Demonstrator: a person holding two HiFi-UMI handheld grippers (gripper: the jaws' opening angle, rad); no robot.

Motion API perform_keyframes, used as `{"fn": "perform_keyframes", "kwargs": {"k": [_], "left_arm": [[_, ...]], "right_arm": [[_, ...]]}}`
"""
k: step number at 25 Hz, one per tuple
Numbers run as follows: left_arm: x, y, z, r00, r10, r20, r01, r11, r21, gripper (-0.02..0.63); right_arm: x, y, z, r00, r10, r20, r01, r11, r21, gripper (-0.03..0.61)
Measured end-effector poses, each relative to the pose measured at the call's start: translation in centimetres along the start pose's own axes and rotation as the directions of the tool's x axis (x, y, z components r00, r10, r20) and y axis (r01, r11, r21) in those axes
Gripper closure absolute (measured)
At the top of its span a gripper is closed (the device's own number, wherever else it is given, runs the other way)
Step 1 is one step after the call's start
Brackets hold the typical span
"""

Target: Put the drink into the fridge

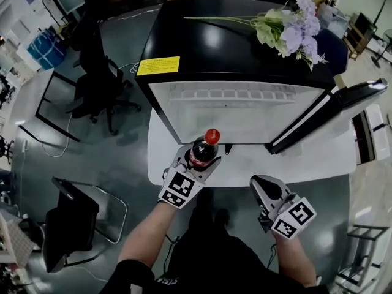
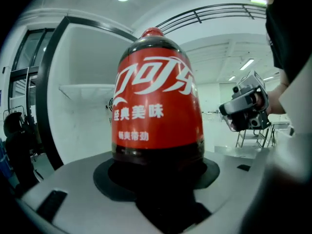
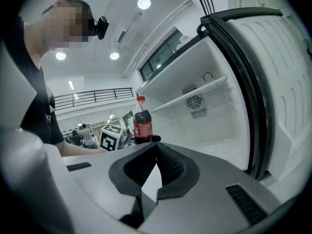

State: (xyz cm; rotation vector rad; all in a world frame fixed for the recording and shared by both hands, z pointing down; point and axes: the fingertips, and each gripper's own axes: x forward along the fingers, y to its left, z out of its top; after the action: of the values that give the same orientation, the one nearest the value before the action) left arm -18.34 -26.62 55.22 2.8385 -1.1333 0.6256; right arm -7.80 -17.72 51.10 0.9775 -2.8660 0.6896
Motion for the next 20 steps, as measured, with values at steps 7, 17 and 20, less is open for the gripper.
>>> {"fn": "perform_keyframes", "kwargs": {"k": [7, 17, 20], "left_arm": [[4.9, 0.4, -3.2, 0.993, -0.056, -0.107, 0.064, 0.995, 0.075, 0.344], [9.7, 1.2, -6.2, 0.966, -0.089, -0.244, 0.14, 0.97, 0.199, 0.344], [10.7, 1.2, -7.0, 0.953, -0.113, -0.282, 0.174, 0.964, 0.201, 0.344]], "right_arm": [[-1.2, -2.5, -2.2, 0.999, -0.044, -0.015, 0.045, 0.997, 0.057, 0.563], [-1.4, -4.0, -3.8, 0.997, -0.076, -0.021, 0.078, 0.993, 0.09, 0.563], [-1.8, -4.3, -4.0, 0.996, -0.091, -0.022, 0.093, 0.991, 0.099, 0.563]]}}
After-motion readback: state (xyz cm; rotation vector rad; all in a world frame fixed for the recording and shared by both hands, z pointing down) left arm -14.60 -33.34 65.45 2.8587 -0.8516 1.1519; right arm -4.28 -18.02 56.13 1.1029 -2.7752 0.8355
